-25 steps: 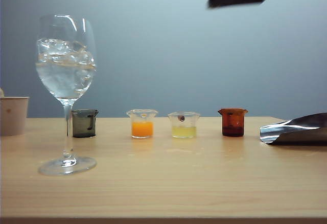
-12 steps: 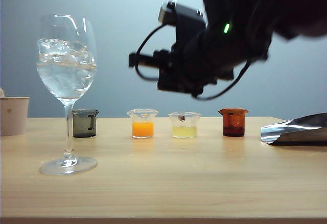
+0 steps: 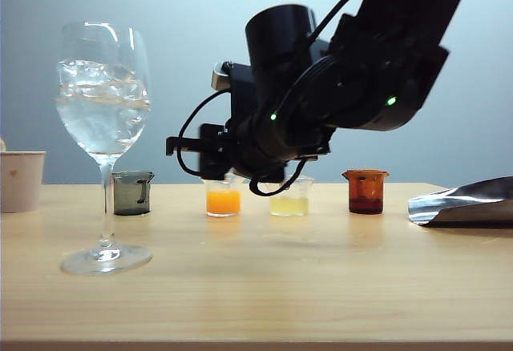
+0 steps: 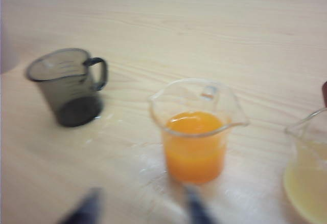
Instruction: Pick up the second measuring cup from the left, pour the orange juice inside into the goblet, and finally put the measuring cup back in its original place.
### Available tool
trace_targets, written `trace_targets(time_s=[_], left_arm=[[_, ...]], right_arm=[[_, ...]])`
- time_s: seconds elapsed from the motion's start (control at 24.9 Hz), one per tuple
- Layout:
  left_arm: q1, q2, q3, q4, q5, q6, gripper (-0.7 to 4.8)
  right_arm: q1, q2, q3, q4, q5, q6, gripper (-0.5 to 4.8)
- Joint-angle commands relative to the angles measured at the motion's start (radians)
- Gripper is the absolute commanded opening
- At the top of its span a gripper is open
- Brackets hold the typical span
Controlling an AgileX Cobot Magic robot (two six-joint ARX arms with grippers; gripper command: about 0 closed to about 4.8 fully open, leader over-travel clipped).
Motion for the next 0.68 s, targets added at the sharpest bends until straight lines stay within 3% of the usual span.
trace_targets(time_s=[0.04, 0.24, 0.68], left_arm=[[0.001, -0.005, 0.004, 0.012, 0.020, 0.005, -0.05], [0.001, -0.005, 0.003, -0.011, 0.014, 0.005, -0.05], [0.001, -0.006, -0.009, -0.018, 0.013, 0.005, -0.05]], right_arm=[[-0.018, 0.032, 0.047, 0.006, 0.015, -0.002, 4.10], [-0.042, 0.108, 0.133, -0.018, -0.014, -0.002, 4.79], [-0.052, 0.236, 0.288, -0.095, -0.042, 0.012, 4.79]])
